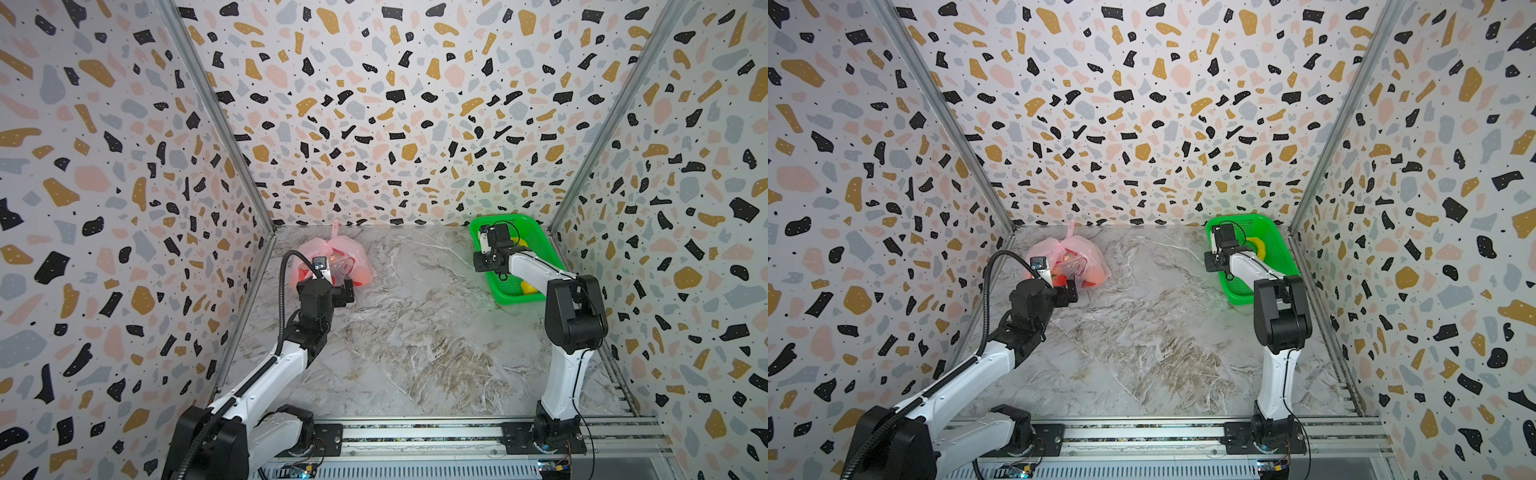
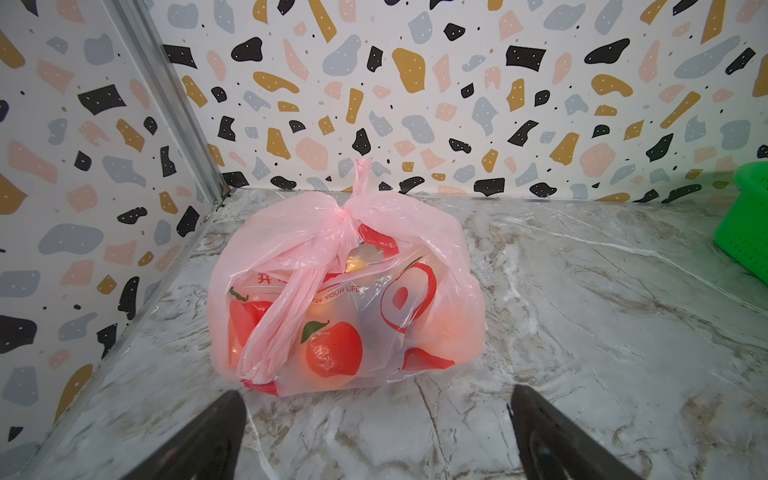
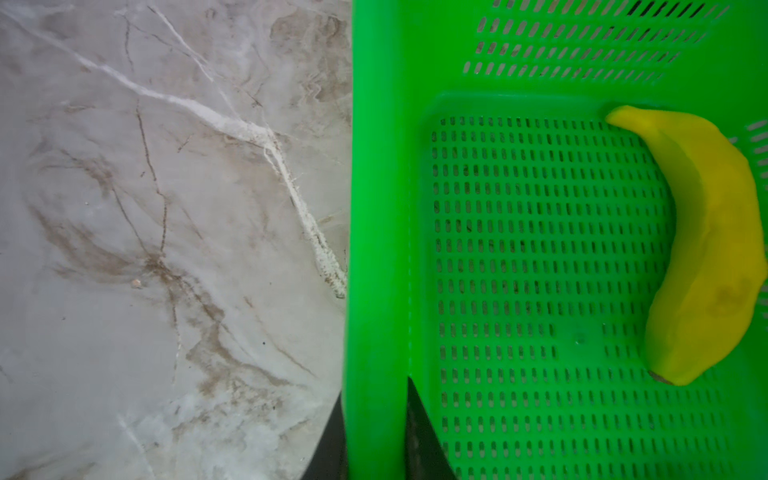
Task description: Untie the knot of the plastic bag and take out the fruit
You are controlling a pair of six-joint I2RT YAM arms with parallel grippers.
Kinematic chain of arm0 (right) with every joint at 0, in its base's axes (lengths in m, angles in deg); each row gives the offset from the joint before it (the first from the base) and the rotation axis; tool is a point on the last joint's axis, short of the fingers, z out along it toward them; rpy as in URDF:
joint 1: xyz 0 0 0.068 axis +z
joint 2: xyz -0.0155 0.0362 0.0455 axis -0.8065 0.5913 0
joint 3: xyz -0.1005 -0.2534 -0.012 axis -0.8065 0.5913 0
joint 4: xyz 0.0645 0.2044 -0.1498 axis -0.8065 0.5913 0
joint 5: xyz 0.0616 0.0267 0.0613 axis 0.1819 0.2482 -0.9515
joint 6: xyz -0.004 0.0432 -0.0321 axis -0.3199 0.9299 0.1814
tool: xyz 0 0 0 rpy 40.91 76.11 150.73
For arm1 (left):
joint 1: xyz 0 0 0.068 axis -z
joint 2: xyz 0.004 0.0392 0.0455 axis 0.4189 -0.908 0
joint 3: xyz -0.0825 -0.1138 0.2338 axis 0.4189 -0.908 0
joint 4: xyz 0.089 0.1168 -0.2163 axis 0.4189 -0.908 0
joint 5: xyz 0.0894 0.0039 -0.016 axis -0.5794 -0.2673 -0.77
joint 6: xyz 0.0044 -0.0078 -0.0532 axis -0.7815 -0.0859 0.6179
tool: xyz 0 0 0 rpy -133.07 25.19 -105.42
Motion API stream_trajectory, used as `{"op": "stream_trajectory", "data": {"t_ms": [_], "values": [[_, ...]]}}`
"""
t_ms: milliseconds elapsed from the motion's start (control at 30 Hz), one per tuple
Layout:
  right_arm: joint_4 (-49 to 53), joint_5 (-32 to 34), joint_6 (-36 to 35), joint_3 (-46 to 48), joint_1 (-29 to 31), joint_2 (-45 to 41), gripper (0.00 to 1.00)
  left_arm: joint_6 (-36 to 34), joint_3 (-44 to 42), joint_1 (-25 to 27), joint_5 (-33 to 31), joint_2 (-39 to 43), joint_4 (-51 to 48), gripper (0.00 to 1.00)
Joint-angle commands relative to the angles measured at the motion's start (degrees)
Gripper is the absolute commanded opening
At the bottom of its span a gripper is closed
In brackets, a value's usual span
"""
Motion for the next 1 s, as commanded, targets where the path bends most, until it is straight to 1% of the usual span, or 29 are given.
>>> {"op": "stream_trajectory", "data": {"t_ms": [0, 67, 133, 167, 200, 267, 400, 600, 700, 767, 833, 933, 967], "values": [[5.63, 0.66, 4.58, -0.97, 0.44, -1.25, 0.02, 0.52, -0.66, 0.27, 0.09, 0.39, 2.46, 1.0], [6.35, 1.02, 4.61, -1.59, 0.54, -1.26, 0.1, 0.51, -0.17, 0.28, -0.27, 0.36, 1.8, 1.0], [5.71, 0.59, 4.69, -1.07, 0.54, -2.36, 0.26, 0.55, 0.51, 0.25, -0.99, 0.5, 0.77, 1.0], [5.64, 0.17, 4.74, -0.99, 0.53, -2.83, 0.31, 0.48, 0.84, 0.26, -1.45, 0.56, 0.24, 1.0], [5.82, -0.41, 4.91, -1.1, 0.54, -3.33, 0.35, 0.61, 1.27, 0.28, -1.89, 0.56, -0.02, 1.0], [6.57, -1.49, 5.16, -1.83, 0.54, -3.62, 0.35, 0.67, 1.9, 0.28, -2.12, 0.6, -1.66, 1.0], [6.4, -5.35, 6.26, -1.78, 0.83, -3.86, 0.34, 1.46, 2.55, 0.27, -2.12, 0.52, -1.87, 1.0], [5.27, -9.52, 8.27, -1.23, 2.94, -4.19, 0.37, 1.7, 2.77, 0.28, -2.29, 0.94, -2.51, 1.0], [4.75, -10.71, 8.98, -1.21, 3.35, -4.18, 0.38, 1.7, 3.0, 0.28, -2.84, 0.95, -3.3, 1.0], [5.37, -10.03, 8.85, -1.53, 3.44, -4.5, 0.39, 1.71, 3.35, 0.23, -3.6, 0.87, -3.91, 1.0], [6.06, -8.6, 8.19, -1.34, 3.45, -6.02, 0.46, 2.14, 4.03, 0.27, -4.68, 0.4, -4.65, 1.0], [5.77, -7.88, 7.05, 0.47, 3.67, -10.8, 0.62, 2.14, 6.84, 0.21, -6.7, -1.57, -7.49, 1.0], [5.84, -7.94, 6.96, 1.12, 3.93, -12.29, 0.65, 1.93, 8.62, 0.27, -7.46, -2.6, -9.17, 1.0]]}}
